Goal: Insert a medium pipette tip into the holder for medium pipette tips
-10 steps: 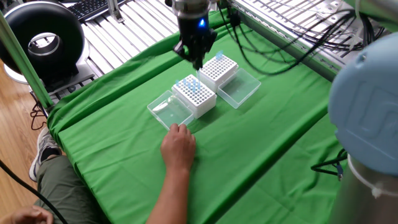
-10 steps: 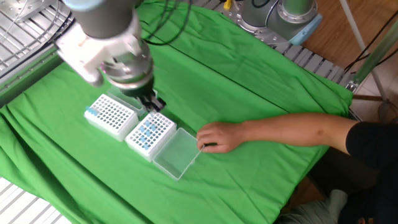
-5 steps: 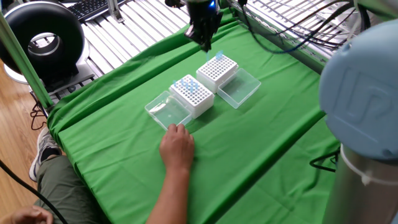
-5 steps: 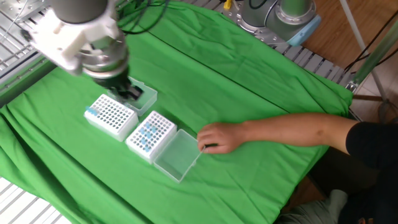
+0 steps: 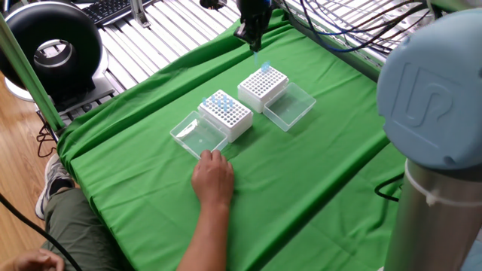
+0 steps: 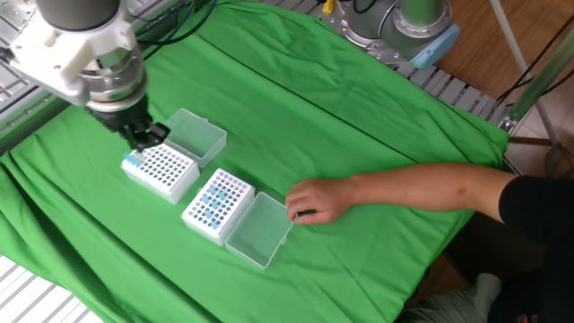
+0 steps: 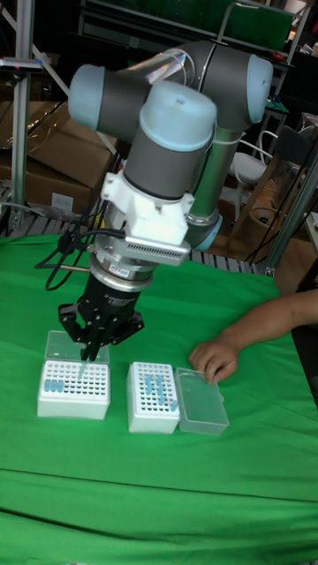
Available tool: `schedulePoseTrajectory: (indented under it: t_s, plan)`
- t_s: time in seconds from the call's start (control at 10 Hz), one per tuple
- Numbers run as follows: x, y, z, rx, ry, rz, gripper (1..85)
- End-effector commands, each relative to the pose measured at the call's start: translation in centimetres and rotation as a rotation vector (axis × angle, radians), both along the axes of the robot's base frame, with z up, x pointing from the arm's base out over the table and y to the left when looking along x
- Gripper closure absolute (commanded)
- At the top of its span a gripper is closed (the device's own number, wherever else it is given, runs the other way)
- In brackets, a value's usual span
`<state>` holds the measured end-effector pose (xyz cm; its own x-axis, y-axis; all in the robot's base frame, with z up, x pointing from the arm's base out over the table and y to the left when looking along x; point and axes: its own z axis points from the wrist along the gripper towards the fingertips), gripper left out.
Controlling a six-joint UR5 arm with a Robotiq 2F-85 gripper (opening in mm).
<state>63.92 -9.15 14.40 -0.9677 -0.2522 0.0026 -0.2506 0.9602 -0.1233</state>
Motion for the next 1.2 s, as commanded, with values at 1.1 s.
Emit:
schedulePoseTrajectory:
  t_s: [1.1]
  plan:
    - [-0.4, -1.3, -2.8, 0.057, -0.033, 0.03, 84.7]
